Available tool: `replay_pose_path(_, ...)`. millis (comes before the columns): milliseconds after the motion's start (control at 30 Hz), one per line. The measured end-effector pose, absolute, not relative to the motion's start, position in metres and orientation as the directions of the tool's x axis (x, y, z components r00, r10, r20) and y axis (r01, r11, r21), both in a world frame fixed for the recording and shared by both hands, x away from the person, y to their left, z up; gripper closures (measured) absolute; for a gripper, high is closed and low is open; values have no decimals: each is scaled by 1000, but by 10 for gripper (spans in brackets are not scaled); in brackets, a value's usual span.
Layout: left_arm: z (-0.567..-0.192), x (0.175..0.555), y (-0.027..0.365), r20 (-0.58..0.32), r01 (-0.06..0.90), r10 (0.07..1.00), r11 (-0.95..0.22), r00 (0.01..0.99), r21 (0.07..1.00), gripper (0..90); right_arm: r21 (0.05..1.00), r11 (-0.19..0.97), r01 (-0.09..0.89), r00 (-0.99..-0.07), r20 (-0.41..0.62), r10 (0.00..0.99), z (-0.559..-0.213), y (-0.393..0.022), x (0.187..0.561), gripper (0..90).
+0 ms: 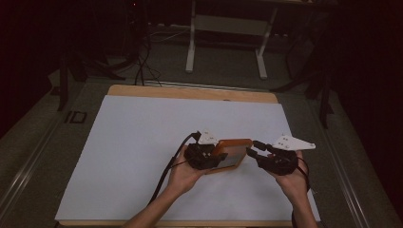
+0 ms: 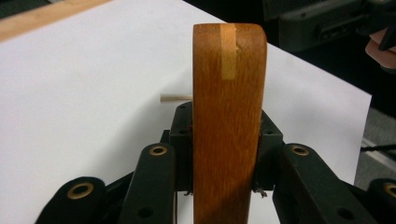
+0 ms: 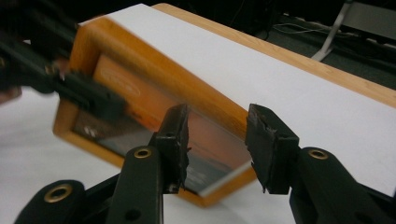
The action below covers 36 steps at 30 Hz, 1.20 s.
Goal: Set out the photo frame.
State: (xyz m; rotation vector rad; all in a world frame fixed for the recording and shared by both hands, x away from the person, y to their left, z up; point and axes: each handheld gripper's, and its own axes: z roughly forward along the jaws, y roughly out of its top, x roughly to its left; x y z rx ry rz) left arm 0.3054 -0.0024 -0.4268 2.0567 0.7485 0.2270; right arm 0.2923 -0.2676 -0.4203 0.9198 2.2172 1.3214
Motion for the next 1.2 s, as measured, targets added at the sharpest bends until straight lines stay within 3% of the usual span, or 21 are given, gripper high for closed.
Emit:
replay_pose_path(267,-399,306,12,-100,370,493,-488,865,790,691,881,336,333,-728,13,686,-424,-262,293,583)
replay_pose_path(533,-388,305,20,-50,323,459,-540,887,777,690,881,350,319,-762,18,648,-425,-250,294,550)
replay_pose_path(933,-396,304,15,22,224,359,-628,933,746,689,865,427,265,-872,26,489,-436,-228,299,501)
replay_pose_path(1200,-397,300,13,54,146,281,-642,958,753,681,846,481,228,-922,29,386,-440,-220,305,406)
